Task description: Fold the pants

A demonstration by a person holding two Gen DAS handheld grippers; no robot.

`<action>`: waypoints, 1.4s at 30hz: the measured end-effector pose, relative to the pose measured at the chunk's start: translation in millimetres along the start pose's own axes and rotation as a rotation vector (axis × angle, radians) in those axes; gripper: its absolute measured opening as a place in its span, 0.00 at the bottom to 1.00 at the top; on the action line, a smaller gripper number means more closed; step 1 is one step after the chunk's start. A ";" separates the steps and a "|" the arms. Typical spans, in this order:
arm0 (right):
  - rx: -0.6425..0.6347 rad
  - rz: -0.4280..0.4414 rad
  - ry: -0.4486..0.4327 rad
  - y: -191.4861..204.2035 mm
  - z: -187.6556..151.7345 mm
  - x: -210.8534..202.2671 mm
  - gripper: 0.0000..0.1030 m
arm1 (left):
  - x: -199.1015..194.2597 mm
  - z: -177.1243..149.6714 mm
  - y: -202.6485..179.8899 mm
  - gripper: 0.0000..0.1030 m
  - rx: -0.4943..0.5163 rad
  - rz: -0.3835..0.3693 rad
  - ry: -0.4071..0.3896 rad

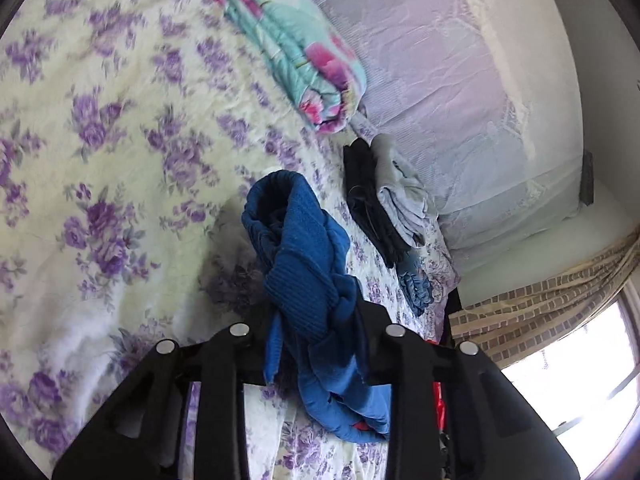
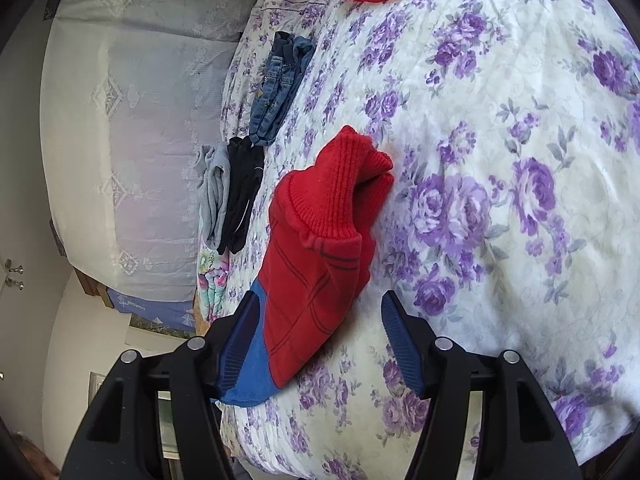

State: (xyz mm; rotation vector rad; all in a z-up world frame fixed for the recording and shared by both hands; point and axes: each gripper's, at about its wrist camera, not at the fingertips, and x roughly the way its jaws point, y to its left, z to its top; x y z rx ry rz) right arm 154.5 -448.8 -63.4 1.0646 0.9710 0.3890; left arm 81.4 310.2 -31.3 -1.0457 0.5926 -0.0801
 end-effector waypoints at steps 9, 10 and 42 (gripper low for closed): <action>0.004 -0.005 -0.022 3.9 12.0 15.9 0.66 | 6.2 -13.9 66.9 0.27 -0.169 -0.023 0.019; -0.004 -0.007 -0.026 5.7 16.1 20.6 0.66 | 5.6 -13.3 68.8 0.27 -0.174 -0.040 0.017; -0.101 -0.123 -0.036 4.9 50.5 0.5 0.27 | 9.1 -14.8 76.4 0.32 -0.126 -0.122 0.025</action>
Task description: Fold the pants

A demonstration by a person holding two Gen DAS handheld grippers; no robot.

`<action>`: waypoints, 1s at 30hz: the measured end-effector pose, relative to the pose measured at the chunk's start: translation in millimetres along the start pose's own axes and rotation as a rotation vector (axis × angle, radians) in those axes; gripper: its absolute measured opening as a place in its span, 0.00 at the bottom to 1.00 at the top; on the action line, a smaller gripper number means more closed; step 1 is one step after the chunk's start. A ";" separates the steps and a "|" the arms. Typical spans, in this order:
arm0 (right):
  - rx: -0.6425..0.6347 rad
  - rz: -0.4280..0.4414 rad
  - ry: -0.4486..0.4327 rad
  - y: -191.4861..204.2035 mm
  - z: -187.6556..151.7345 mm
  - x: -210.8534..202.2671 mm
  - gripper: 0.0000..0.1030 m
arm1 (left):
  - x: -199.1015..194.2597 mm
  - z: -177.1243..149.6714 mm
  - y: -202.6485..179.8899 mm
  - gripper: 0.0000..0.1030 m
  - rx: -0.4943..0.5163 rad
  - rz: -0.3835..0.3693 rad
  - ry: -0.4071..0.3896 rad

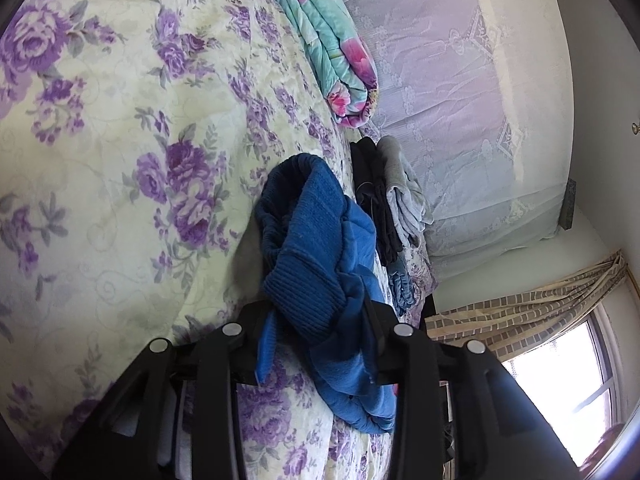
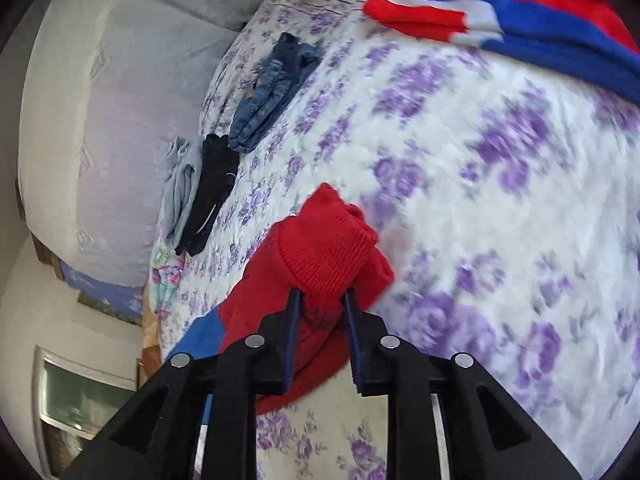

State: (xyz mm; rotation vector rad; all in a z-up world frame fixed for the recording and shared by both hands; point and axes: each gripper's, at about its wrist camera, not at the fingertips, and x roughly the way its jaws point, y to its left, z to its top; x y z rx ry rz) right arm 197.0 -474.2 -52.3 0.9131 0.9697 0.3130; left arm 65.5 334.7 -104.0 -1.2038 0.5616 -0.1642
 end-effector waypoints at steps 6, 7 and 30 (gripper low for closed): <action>-0.033 0.026 0.028 7.0 -21.9 -6.4 0.64 | -0.4 -0.2 -0.2 0.34 0.008 -0.011 -0.011; -0.030 0.028 0.035 8.1 -24.8 1.2 0.66 | -0.4 -0.2 -0.1 0.35 0.009 -0.012 -0.011; -0.095 -0.052 -0.147 12.3 40.5 55.7 0.19 | 14.5 -14.1 -29.3 0.48 0.181 0.104 -0.028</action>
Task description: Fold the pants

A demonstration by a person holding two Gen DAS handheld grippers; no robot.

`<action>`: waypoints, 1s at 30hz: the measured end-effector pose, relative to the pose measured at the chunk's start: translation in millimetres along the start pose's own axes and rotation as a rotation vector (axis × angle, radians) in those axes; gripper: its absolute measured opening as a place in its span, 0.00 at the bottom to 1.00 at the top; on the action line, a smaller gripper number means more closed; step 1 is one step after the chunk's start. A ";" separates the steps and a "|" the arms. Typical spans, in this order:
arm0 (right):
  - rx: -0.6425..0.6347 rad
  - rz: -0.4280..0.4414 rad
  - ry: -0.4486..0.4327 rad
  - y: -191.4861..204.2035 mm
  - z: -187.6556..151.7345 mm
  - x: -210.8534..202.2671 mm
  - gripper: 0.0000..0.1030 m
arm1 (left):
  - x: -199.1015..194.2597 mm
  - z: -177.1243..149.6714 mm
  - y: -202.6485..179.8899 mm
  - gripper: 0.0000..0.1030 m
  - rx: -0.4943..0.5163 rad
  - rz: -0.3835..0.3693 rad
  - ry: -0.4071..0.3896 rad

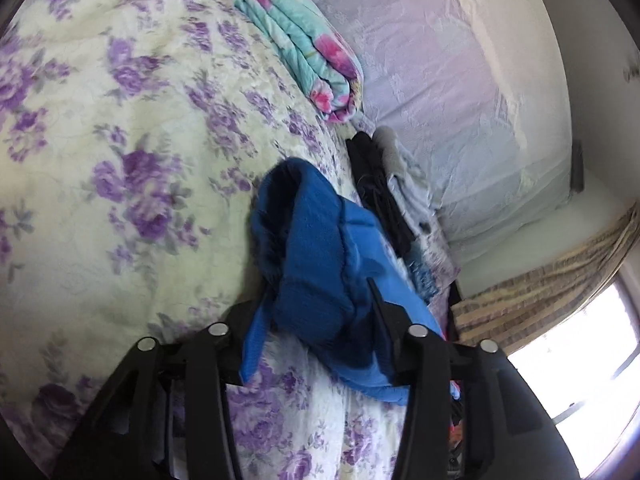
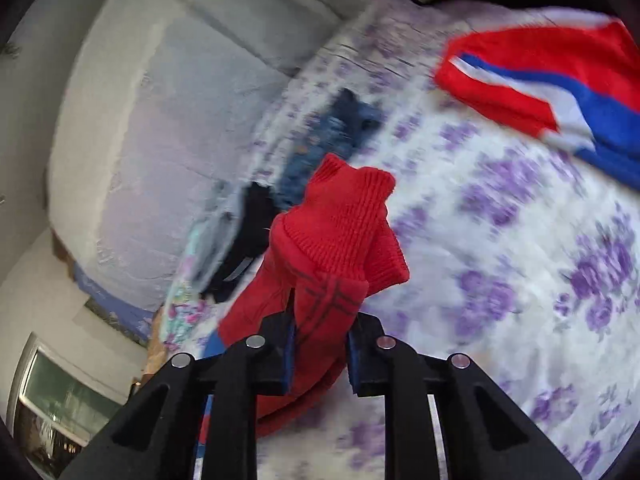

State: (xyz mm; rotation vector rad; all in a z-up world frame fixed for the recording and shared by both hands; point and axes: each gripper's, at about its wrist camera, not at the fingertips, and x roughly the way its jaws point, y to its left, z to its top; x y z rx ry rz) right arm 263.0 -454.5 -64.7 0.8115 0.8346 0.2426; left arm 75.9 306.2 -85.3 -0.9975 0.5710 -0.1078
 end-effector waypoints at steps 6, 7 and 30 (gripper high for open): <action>-0.054 0.010 -0.042 -0.7 -8.8 0.5 0.19 | 8.2 -0.2 -9.7 0.53 0.022 0.084 0.018; -0.045 0.020 -0.042 -3.2 -8.1 -0.1 0.18 | 7.9 0.1 -7.7 0.53 0.005 0.076 0.013; -0.162 0.097 0.004 46.6 5.0 12.8 0.21 | 0.4 58.1 -58.8 0.23 0.095 0.162 -0.131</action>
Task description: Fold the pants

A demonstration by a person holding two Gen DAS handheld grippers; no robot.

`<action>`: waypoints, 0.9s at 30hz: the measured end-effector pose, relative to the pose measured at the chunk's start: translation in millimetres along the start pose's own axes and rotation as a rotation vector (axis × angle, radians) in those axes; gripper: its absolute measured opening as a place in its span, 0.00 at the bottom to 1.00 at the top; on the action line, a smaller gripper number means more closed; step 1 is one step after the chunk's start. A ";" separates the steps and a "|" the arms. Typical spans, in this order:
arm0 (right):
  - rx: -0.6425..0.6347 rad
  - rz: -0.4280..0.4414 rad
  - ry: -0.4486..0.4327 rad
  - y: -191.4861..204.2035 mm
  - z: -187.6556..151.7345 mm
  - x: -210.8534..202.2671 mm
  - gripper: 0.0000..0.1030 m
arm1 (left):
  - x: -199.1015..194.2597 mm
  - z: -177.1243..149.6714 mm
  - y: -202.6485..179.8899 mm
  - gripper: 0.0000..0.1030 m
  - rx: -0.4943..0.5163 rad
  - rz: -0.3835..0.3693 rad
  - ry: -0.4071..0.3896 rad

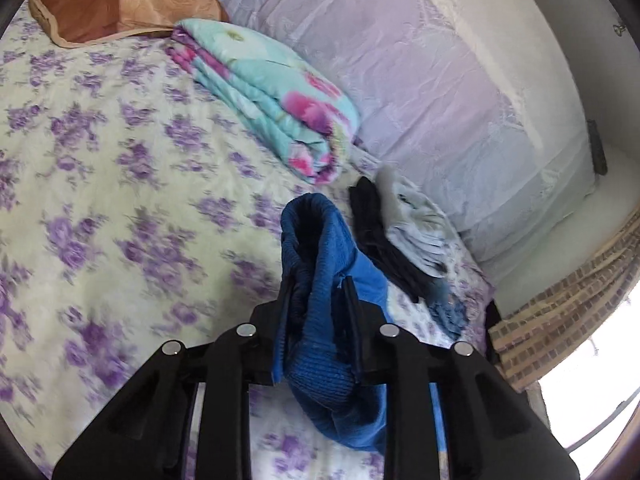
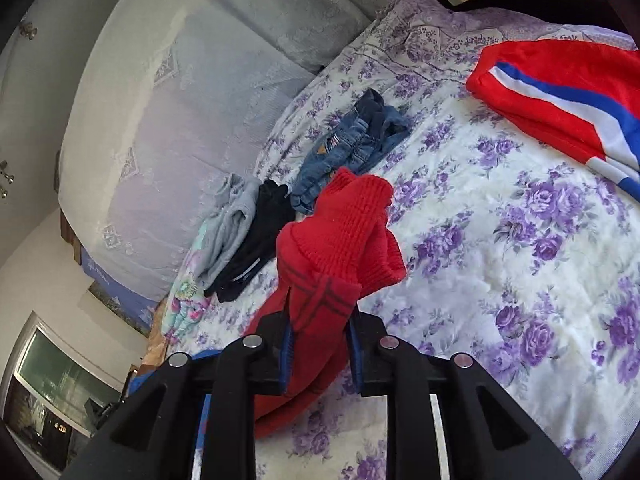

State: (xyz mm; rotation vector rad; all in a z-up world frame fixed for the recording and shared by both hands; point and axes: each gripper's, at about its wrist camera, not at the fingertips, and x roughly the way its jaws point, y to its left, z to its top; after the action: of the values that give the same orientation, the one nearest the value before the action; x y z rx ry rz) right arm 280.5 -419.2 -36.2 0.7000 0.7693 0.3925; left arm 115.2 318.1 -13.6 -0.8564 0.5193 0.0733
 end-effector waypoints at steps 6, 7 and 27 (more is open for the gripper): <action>0.054 -0.003 0.034 -24.4 -12.9 9.9 0.40 | 23.9 -15.7 91.8 0.34 -0.317 -0.066 0.144; 0.049 -0.005 0.034 -25.0 -14.4 8.4 0.40 | 8.7 -14.5 92.5 0.45 -0.349 -0.059 0.098; 0.129 0.134 -0.074 -41.1 -20.9 -14.7 0.48 | 116.6 -139.4 -94.4 0.46 0.307 0.052 0.384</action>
State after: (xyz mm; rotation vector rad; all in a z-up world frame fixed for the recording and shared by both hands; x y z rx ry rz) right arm 258.2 -447.6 -68.4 0.8860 0.6843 0.4391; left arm 185.4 136.4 -76.7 -0.5552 0.8881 -0.1243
